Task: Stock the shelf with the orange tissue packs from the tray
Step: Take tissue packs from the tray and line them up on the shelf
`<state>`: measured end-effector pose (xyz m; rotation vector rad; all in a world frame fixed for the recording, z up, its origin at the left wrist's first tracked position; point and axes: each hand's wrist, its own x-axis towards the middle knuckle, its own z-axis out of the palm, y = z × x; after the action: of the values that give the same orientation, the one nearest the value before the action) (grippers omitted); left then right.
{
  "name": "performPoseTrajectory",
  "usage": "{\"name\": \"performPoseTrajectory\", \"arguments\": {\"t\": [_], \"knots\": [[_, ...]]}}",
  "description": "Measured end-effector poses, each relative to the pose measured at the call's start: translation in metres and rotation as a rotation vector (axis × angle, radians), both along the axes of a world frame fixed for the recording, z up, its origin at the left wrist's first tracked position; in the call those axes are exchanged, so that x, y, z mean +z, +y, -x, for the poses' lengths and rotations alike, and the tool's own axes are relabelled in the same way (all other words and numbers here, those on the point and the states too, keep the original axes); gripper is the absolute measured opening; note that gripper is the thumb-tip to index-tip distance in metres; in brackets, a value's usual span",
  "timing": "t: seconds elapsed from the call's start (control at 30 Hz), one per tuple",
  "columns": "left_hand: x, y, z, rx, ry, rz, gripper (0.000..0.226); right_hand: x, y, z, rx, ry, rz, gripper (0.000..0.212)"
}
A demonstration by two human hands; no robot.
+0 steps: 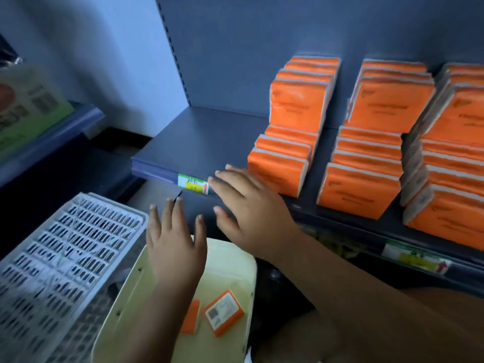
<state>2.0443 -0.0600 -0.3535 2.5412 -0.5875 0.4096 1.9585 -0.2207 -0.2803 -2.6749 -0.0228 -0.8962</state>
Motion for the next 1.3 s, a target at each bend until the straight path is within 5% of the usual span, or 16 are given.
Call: {"name": "performPoseTrajectory", "arguments": {"t": [0.27, 0.6, 0.8, 1.07, 1.2, 1.3], "knots": [[-0.087, 0.088, 0.013, 0.089, 0.342, -0.197, 0.068, -0.098, 0.054, -0.003, 0.185, 0.404, 0.079, 0.052], [-0.175, 0.098, 0.013, 0.340, 0.846, -0.227, 0.061, -0.179, 0.065, -0.030, 0.209, 0.954, 0.164, 0.026], [-0.226, 0.084, -0.017, 0.542, 1.186, 0.020, 0.013, -0.251, 0.078, -0.055, 0.011, 1.394, -0.060, 0.045], [-0.297, 0.102, 0.004, 1.195, 1.488, 0.631, 0.087, -0.347, 0.096, -0.054, -0.238, 1.600, -0.494, 0.074], [-0.336, 0.100, 0.012, 1.201, 1.687, 0.891, 0.063, -0.365, 0.107, -0.051, -0.356, 1.537, -0.486, 0.051], [-0.321, 0.084, 0.006, 1.141, 1.719, 1.045, 0.065, -0.369, 0.107, -0.051, -0.419, 1.572, -0.663, 0.056]]}}
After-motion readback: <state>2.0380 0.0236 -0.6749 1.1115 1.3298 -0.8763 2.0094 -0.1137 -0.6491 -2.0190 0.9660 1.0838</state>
